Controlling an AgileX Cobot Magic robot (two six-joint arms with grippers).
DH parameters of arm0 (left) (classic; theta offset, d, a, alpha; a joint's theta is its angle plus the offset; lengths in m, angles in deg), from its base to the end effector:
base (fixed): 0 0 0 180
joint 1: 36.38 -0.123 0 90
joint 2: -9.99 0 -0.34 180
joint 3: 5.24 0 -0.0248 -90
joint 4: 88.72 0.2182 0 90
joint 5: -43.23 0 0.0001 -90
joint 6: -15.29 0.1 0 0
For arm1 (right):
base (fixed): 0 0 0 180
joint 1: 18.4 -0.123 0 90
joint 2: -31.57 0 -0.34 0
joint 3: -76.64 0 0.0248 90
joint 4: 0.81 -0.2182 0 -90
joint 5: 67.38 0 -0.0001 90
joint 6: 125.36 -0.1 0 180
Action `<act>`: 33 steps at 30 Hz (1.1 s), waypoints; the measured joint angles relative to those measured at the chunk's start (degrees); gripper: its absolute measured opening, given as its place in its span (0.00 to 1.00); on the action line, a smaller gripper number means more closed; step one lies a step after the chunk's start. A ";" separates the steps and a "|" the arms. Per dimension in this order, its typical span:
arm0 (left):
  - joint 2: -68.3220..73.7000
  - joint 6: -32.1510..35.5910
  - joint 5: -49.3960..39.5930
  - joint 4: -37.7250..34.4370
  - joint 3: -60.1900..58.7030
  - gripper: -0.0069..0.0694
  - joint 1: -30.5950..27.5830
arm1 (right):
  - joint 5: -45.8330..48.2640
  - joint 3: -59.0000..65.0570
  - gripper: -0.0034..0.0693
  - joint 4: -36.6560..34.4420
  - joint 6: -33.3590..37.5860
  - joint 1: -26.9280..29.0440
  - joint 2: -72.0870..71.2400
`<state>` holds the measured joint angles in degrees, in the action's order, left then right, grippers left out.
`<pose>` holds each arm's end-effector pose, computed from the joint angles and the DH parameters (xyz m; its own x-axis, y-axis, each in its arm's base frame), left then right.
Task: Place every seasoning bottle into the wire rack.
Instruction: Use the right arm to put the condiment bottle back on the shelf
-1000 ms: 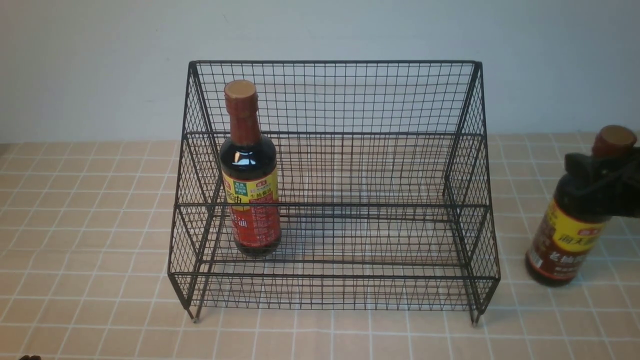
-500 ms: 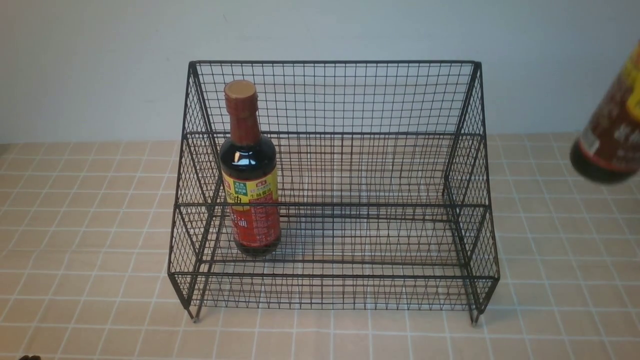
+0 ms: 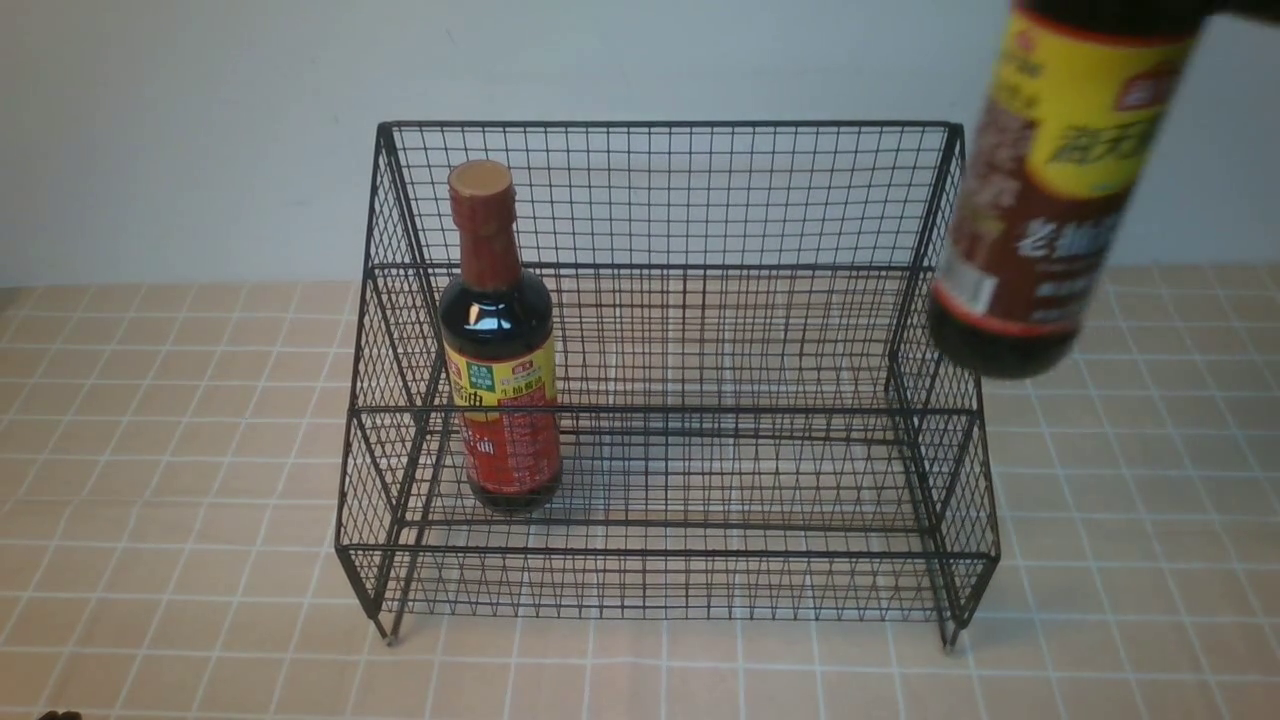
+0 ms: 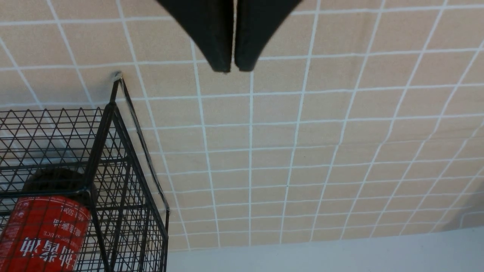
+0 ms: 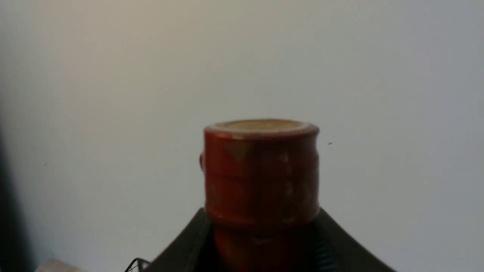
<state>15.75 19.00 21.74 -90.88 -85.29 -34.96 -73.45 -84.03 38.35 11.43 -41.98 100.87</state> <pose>-0.0271 -0.0007 0.1680 -0.2958 0.0370 -0.9545 0.0468 0.9986 0.0242 0.1775 0.0847 0.4816 0.0631 0.1074 -0.9922 -0.4659 0.8824 0.0659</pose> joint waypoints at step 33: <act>0.00 0.00 -0.06 0.00 0.00 0.08 0.00 | 14.55 -3.75 0.42 1.65 0.21 -2.84 21.39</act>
<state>15.75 19.00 21.68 -90.88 -85.29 -34.96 -58.89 -87.78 40.00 11.64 -44.82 122.26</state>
